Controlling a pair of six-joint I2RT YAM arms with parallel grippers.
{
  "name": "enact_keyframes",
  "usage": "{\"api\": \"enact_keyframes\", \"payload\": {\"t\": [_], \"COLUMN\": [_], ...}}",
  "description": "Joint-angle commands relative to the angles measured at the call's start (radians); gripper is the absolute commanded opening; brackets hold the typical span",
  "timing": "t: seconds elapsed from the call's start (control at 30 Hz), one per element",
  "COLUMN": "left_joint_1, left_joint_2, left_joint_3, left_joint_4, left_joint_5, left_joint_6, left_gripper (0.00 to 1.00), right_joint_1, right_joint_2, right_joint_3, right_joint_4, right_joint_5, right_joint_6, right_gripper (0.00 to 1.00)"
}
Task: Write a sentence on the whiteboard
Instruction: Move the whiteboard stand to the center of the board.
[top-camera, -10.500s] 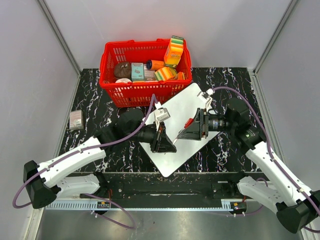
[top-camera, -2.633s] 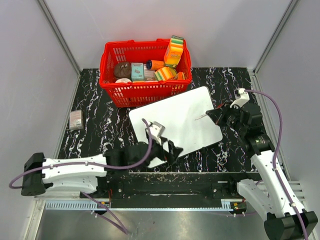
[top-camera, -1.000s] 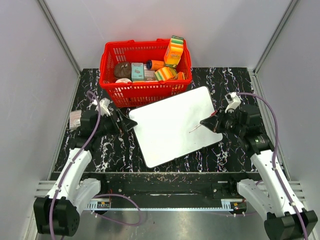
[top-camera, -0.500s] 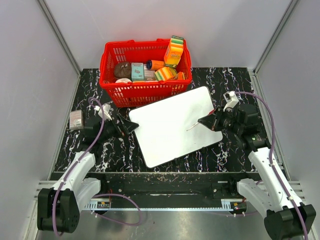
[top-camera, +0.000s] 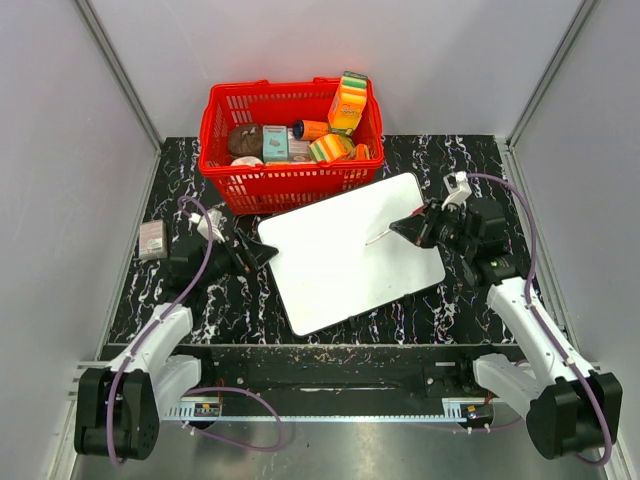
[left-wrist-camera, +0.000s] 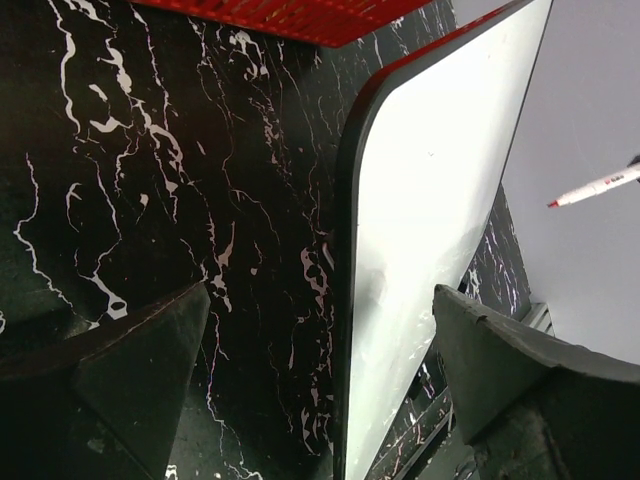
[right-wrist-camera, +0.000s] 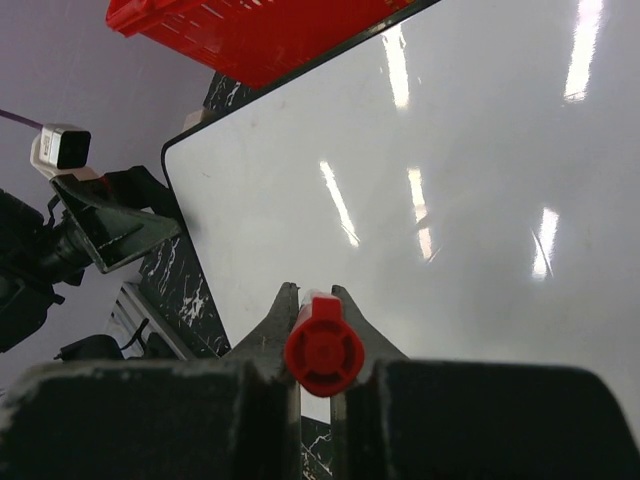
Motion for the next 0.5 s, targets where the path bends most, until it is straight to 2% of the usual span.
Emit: {"api": "enact_keyframes", "payload": {"t": [0.0,0.17,0.3,0.47], "left_joint_1": [0.003,0.005,0.003,0.003], "left_joint_2": [0.016,0.077,0.149,0.191], "left_joint_3": [-0.015,-0.003,0.031,0.026], "left_joint_4": [0.154,0.218,0.257,0.375], "left_joint_5": [0.029,0.061,0.098,0.187], "left_joint_6": [0.0,0.007,0.029,0.037], "left_gripper": [0.99,0.99,0.96,0.85], "right_joint_1": [0.034,0.166,0.214,0.217], "right_joint_2": [0.027,-0.026,-0.048,-0.063], "right_joint_3": [0.048,0.08,0.071,0.058], "right_joint_4": [0.089,0.086,0.117,0.128], "right_joint_5": [0.115,0.312,0.33,0.328], "right_joint_6": [0.027,-0.054,-0.086,-0.085], "right_gripper": [0.0,0.0,0.0,0.0]}}
